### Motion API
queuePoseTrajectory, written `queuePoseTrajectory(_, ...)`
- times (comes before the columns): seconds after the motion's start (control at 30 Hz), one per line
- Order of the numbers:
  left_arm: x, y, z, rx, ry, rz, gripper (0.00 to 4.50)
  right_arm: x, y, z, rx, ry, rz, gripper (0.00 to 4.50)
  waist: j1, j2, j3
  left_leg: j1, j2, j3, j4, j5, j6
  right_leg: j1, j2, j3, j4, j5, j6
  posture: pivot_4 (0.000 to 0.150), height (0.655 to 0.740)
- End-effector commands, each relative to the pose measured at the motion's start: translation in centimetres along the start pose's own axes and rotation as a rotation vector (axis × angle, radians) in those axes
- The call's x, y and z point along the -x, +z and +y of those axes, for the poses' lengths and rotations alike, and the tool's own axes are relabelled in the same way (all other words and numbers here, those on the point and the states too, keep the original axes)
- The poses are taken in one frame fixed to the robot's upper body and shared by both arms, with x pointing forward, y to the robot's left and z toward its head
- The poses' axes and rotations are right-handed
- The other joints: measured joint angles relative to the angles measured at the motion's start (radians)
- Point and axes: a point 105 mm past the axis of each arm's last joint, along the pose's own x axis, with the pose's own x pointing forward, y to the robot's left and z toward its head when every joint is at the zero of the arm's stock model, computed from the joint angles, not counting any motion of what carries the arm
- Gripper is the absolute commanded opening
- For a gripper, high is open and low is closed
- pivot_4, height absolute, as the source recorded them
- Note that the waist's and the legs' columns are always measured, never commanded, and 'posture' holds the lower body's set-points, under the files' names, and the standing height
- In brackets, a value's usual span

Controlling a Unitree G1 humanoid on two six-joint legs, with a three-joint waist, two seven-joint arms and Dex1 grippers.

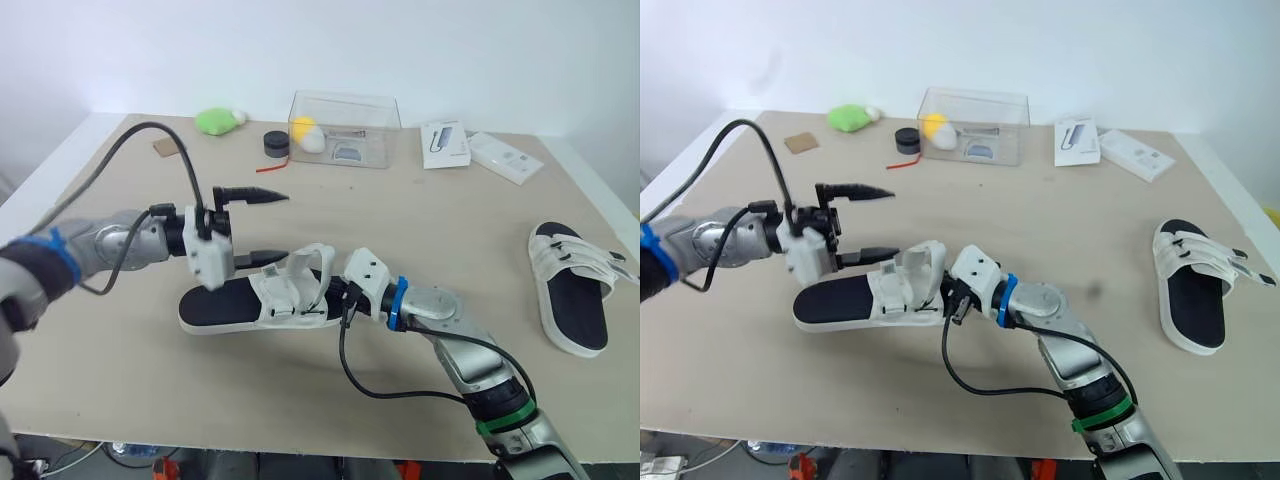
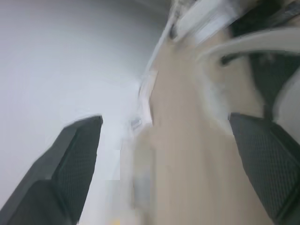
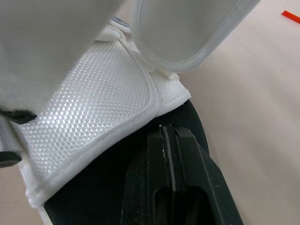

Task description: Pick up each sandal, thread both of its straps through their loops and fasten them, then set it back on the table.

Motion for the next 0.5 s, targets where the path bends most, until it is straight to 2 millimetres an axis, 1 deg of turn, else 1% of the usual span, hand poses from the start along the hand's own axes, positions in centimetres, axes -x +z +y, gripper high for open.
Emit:
queuePoseTrajectory(0.03, 0.3, 3.2, -0.2, 0.627, -0.140, -0.021, 4.44, -0.3, -1.1, 0.9, -0.035, 0.033, 0.042, 0.00, -0.003, 0.000, 0.000, 0.001, 0.000, -0.001, 0.000, 0.000, 0.000, 0.000, 0.001, -0.001, 0.001, 0.000, -0.001, 0.150, 0.7400)
queuePoseTrajectory(0.07, 0.6, 3.7, -1.0, 0.738, -0.196, -0.008, 4.44, -0.3, -1.1, 1.0, -0.037, 0.034, 0.043, 0.00, -0.004, 0.000, 0.000, 0.002, 0.000, -0.002, 0.000, 0.000, 0.000, 0.001, 0.001, -0.001, 0.002, -0.001, -0.002, 0.150, 0.7400)
queuePoseTrajectory(0.1, 0.8, 4.4, -1.7, 0.800, -0.244, -0.011, 4.44, -0.3, -1.2, 1.0, -0.038, 0.034, 0.044, 0.00, -0.004, 0.000, 0.000, 0.004, 0.001, -0.002, 0.000, 0.000, 0.000, 0.002, 0.001, -0.001, 0.003, -0.003, -0.004, 0.150, 0.7400)
queuePoseTrajectory(0.13, 0.9, 4.9, -2.2, 0.858, -0.273, -0.011, 4.44, -0.3, -1.2, 1.1, -0.039, 0.034, 0.045, 0.00, -0.004, 0.001, 0.000, 0.006, 0.001, -0.002, 0.000, 0.000, 0.000, 0.003, 0.002, -0.001, 0.003, -0.005, -0.007, 0.150, 0.7400)
queuePoseTrajectory(0.23, 1.4, 6.6, -3.4, 1.030, -0.371, -0.017, 4.44, -0.3, -1.2, 1.1, -0.041, 0.035, 0.046, 0.00, -0.004, 0.000, 0.000, 0.009, 0.001, -0.002, 0.001, 0.000, 0.001, 0.006, 0.002, -0.001, 0.003, -0.005, -0.008, 0.150, 0.7400)
queuePoseTrajectory(0.3, 1.8, 7.0, -4.2, 1.108, -0.425, 0.007, 4.44, -0.3, -1.2, 1.1, -0.040, 0.036, 0.047, 0.00, -0.004, 0.000, 0.000, 0.009, 0.001, -0.002, 0.002, 0.000, 0.001, 0.006, 0.002, -0.001, 0.003, -0.005, -0.008, 0.150, 0.7400)
queuePoseTrajectory(0.4, 1.4, 5.9, -4.6, 1.095, -0.386, 0.066, 4.44, -0.3, -1.1, 1.0, -0.037, 0.034, 0.047, 0.00, -0.003, 0.000, 0.000, 0.009, 0.000, -0.002, 0.002, 0.000, 0.001, 0.007, 0.002, -0.001, 0.003, -0.005, -0.007, 0.150, 0.7400)
queuePoseTrajectory(0.5, 0.8, 4.5, -6.0, 1.088, -0.375, 0.137, 4.44, -0.3, -1.2, 1.1, -0.036, 0.035, 0.047, 0.00, -0.002, 0.000, 0.000, 0.009, 0.000, -0.002, 0.003, 0.000, 0.001, 0.007, 0.002, -0.001, 0.003, -0.005, -0.008, 0.150, 0.7400)
